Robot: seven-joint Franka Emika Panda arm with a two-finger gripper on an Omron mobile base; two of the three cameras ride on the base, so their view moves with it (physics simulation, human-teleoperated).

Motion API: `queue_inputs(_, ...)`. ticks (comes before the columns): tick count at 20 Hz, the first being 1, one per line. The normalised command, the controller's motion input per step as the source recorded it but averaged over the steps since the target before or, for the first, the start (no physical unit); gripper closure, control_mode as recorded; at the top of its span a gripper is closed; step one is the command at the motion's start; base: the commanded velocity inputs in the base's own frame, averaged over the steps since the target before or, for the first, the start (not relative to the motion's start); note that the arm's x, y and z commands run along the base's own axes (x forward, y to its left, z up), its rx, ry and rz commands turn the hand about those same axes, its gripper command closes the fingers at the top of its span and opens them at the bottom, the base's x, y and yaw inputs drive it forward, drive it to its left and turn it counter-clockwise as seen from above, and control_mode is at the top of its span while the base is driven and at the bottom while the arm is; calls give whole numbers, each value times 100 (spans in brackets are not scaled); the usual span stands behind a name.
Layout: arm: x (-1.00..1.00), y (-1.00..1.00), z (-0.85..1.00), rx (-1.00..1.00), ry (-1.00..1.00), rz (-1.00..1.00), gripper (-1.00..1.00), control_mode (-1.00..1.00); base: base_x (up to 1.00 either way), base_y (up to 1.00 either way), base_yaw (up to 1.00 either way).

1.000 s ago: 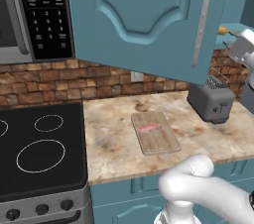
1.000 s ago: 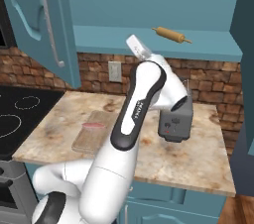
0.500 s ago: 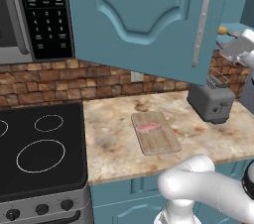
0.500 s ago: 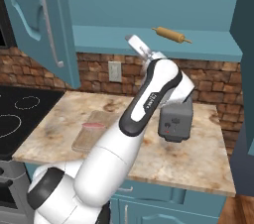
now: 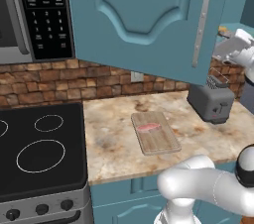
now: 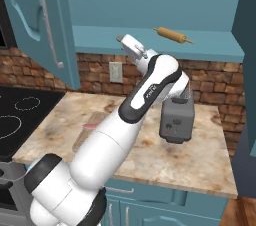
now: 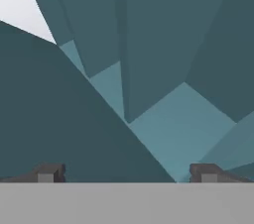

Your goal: Open the cabinet, retrieve the rolling pin, and place it next to the meat on the cutting board to prepare for tenderizing.

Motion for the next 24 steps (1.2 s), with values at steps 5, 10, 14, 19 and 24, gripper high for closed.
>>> queue_inputs(5,0,46,0,-2,0,16,-100,-100,0,0,0)
queue_inputs(10,-1,59,0,-4,0,14,-100,-100,0,0,0)
queue_inputs(14,-9,64,0,-3,0,12,-100,-100,0,0,0)
queue_inputs(19,-31,71,0,-6,-3,12,-100,-100,0,0,0)
queue_inputs(24,-85,72,0,-9,-19,14,-100,-100,0,0,0)
